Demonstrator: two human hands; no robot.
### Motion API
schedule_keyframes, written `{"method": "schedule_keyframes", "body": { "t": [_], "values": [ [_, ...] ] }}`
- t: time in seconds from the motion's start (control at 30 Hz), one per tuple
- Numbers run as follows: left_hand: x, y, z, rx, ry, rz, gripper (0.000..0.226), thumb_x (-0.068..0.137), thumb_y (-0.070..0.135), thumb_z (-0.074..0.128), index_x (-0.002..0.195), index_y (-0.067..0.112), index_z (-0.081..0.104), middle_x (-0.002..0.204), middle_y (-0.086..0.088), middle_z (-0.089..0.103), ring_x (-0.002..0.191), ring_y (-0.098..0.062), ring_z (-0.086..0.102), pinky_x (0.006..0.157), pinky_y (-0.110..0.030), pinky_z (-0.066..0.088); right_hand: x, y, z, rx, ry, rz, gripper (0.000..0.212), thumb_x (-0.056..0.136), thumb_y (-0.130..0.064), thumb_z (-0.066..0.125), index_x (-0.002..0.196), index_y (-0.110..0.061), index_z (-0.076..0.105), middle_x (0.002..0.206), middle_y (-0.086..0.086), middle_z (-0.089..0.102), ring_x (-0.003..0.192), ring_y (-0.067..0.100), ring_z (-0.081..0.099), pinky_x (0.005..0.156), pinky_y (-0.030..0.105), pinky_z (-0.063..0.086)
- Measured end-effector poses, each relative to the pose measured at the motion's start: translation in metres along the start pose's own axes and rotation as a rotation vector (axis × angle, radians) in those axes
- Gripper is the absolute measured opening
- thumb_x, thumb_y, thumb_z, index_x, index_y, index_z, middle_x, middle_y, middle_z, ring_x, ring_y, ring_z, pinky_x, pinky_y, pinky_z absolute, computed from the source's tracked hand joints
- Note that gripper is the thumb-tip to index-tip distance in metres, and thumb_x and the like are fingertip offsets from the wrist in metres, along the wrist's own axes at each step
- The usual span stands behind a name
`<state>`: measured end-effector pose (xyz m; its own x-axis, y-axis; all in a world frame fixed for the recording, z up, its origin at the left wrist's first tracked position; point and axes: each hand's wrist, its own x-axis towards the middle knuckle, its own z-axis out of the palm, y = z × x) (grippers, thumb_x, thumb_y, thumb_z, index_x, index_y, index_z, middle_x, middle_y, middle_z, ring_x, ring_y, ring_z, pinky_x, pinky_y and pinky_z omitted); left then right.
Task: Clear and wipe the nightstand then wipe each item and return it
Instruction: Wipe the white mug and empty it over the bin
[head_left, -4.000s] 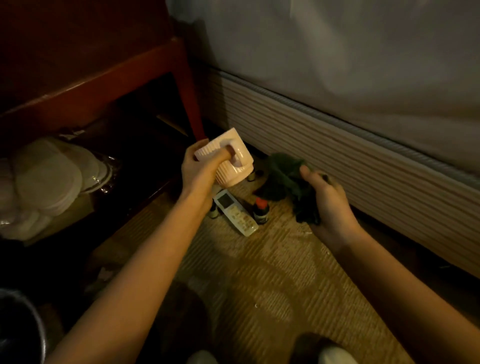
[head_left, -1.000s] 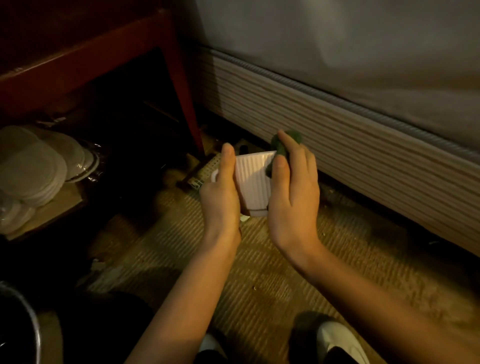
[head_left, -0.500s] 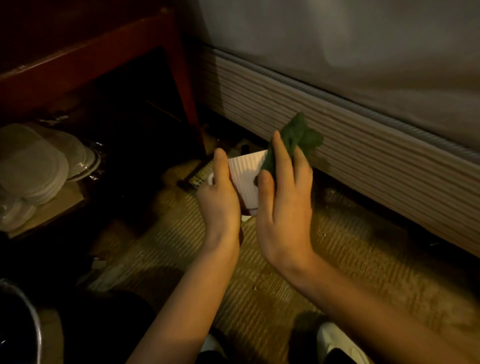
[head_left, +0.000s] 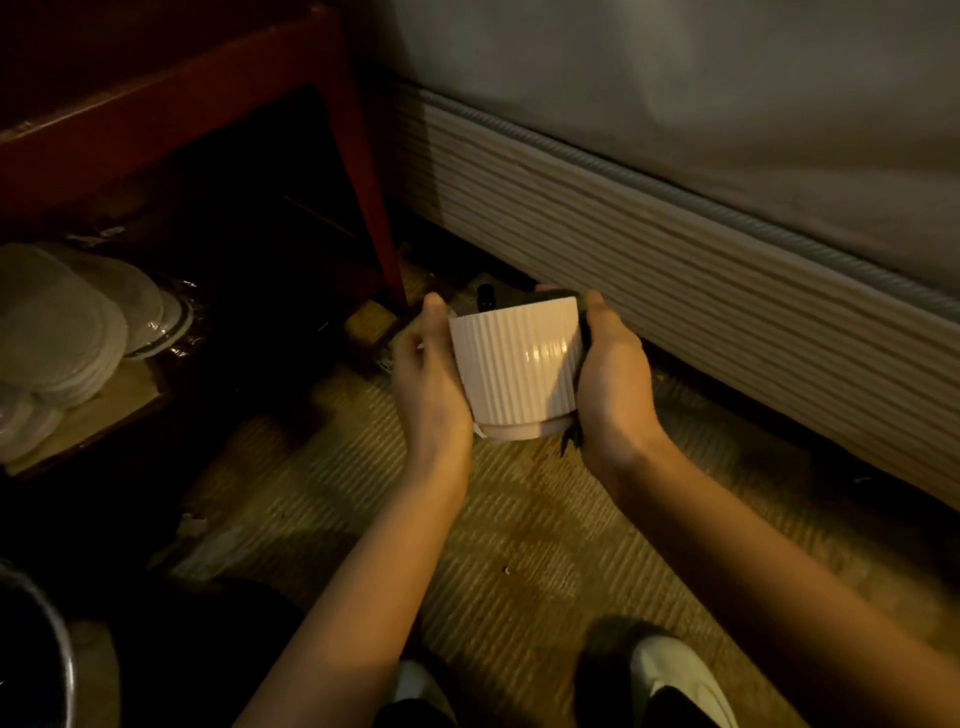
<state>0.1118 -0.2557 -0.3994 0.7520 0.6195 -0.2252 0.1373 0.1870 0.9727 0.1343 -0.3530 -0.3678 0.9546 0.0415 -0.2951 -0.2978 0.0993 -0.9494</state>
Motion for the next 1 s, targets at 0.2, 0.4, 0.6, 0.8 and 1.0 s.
{"method": "schedule_keyframes", "body": {
  "t": [0.2, 0.4, 0.6, 0.8, 1.0],
  "values": [
    [-0.005, -0.010, 0.010, 0.004, 0.097, 0.147, 0.030, 0.103, 0.031, 0.032, 0.078, 0.022, 0.047, 0.077, 0.001, 0.054, 0.060, 0.004, 0.054, 0.059, -0.019, 0.042, 0.004, 0.005, -0.003, -0.230, 0.110, -0.345, 0.040, 0.093, -0.036, 0.031, 0.096, -0.018, 0.067, 0.086, -0.001, 0.067, 0.080, 0.011, 0.061, 0.071, 0.028, 0.047],
    [-0.016, -0.005, 0.019, -0.169, -0.168, -0.207, 0.098, 0.071, 0.089, 0.024, 0.127, 0.014, 0.051, 0.110, -0.015, 0.062, 0.090, -0.022, 0.065, 0.063, -0.031, 0.052, 0.004, 0.019, -0.006, -0.327, 0.132, -0.413, 0.040, 0.094, -0.039, 0.028, 0.100, -0.019, 0.063, 0.088, -0.002, 0.063, 0.081, 0.007, 0.059, 0.074, 0.029, 0.050],
    [-0.020, 0.013, 0.007, -0.372, -0.381, -0.109, 0.068, 0.073, 0.067, 0.037, 0.089, 0.009, 0.068, 0.076, -0.006, 0.068, 0.067, -0.017, 0.065, 0.058, -0.026, 0.052, -0.005, 0.016, -0.006, -0.141, -0.002, -0.521, 0.034, 0.092, -0.027, 0.038, 0.112, -0.019, 0.065, 0.108, 0.001, 0.066, 0.102, 0.012, 0.061, 0.088, 0.032, 0.050],
    [-0.016, 0.013, -0.006, -0.420, -0.451, 0.017, 0.086, 0.071, 0.076, 0.048, 0.134, 0.017, 0.050, 0.100, -0.002, 0.070, 0.092, -0.017, 0.066, 0.075, -0.028, 0.053, 0.000, 0.000, -0.010, -0.110, -0.175, -0.114, 0.044, 0.100, -0.029, 0.035, 0.106, 0.001, 0.066, 0.103, 0.020, 0.067, 0.091, 0.021, 0.064, 0.081, 0.034, 0.050],
    [-0.015, 0.016, -0.005, -0.548, -0.383, -0.068, 0.083, 0.072, 0.067, 0.043, 0.135, 0.013, 0.050, 0.098, -0.011, 0.064, 0.084, -0.023, 0.063, 0.072, -0.033, 0.052, -0.009, 0.002, -0.002, -0.259, -0.042, -0.495, 0.039, 0.099, -0.027, 0.030, 0.079, -0.017, 0.063, 0.073, -0.007, 0.063, 0.070, 0.005, 0.059, 0.063, 0.023, 0.044]
  ]
}}
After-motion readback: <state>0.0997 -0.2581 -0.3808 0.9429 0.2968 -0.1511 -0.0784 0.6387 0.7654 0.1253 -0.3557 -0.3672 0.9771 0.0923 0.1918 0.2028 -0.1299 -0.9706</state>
